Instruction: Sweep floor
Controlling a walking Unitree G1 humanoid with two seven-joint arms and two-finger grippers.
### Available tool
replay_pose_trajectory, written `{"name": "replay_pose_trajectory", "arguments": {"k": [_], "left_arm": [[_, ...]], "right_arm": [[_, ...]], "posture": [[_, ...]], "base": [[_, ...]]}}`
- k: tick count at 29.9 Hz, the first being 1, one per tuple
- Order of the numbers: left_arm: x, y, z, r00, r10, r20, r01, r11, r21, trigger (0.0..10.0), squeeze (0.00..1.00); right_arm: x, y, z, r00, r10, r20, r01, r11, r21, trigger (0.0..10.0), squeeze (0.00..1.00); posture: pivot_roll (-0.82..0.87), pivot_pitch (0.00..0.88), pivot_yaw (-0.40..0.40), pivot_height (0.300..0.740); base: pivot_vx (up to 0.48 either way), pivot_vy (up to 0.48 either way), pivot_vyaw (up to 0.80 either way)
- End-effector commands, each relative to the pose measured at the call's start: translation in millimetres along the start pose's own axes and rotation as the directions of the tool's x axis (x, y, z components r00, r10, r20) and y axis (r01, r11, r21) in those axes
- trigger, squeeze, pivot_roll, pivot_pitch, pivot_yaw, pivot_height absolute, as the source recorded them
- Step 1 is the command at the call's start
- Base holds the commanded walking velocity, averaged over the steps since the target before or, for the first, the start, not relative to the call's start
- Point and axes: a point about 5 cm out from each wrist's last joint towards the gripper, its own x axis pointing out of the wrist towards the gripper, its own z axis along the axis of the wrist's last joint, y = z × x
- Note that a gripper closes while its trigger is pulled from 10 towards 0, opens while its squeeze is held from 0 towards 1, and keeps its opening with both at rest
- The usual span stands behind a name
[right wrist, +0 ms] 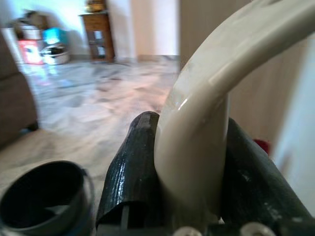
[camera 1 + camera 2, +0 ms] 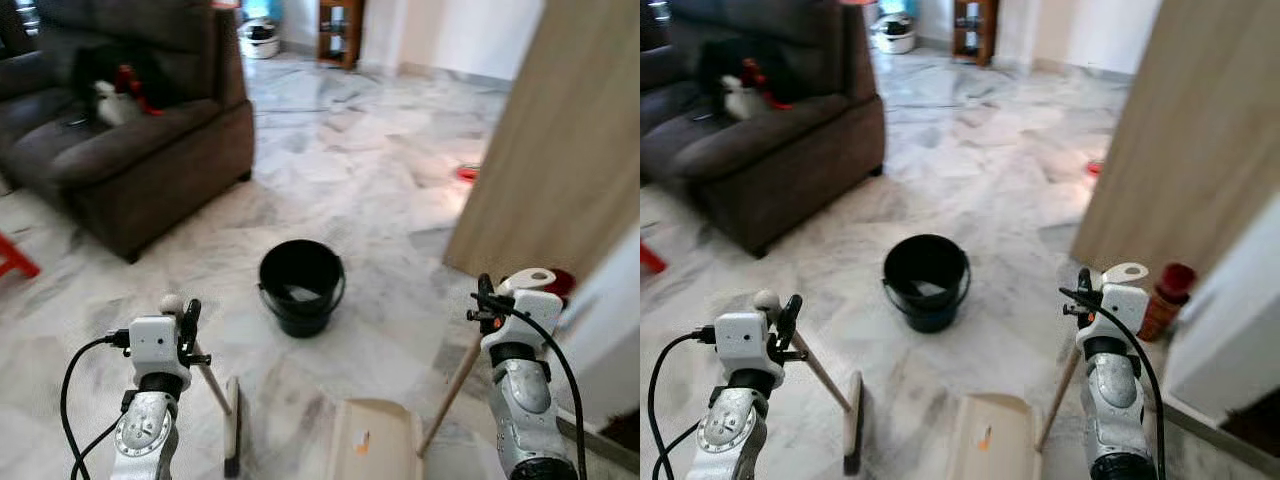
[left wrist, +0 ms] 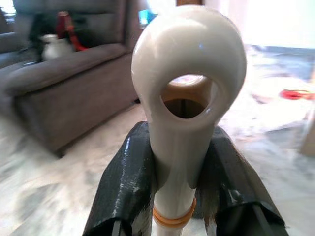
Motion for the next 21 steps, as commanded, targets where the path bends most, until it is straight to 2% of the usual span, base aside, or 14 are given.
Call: {"name": "replay_pose_trajectory", "arguments": {"k": [1, 10, 16, 21], "left_arm": [[4.2, 2.1, 7.0, 0.999, -0.003, 0.046, 0.002, 1.0, 0.018, 10.0, 0.0], [7.0, 4.5, 5.8, 0.999, -0.01, 0.05, 0.008, 0.999, 0.035, 10.0, 0.0], [7.9, 0.2, 5.8, 0.998, -0.03, 0.057, 0.026, 0.998, 0.064, 10.0, 0.0], [7.0, -0.1, 4.1, 0.998, -0.025, 0.053, 0.022, 0.998, 0.057, 10.0, 0.0]], "right_arm": [[4.4, 3.1, 7.7, 0.999, 0.001, 0.044, -0.001, 1.0, 0.014, 10.0, 0.0], [2.0, 7.0, 4.1, 0.999, -0.002, 0.045, 0.001, 1.0, 0.023, 10.0, 0.0], [1.5, 7.9, 5.0, 0.998, -0.004, 0.056, 0.003, 1.0, 0.023, 10.0, 0.0], [0.0, 7.0, 3.7, 0.999, -0.005, 0.053, 0.004, 1.0, 0.019, 10.0, 0.0]], "posture": [[0.05, 0.0, 0.015, 0.74], [0.05, 0.0, 0.01, 0.74], [0.05, 0.0, 0.009, 0.74], [0.04, 0.0, 0.008, 0.74]], "base": [[0.0, 0.0, -0.8], [0.0, 0.0, -0.8], [0.0, 0.0, -0.8], [0.0, -0.451, -0.8]]}}
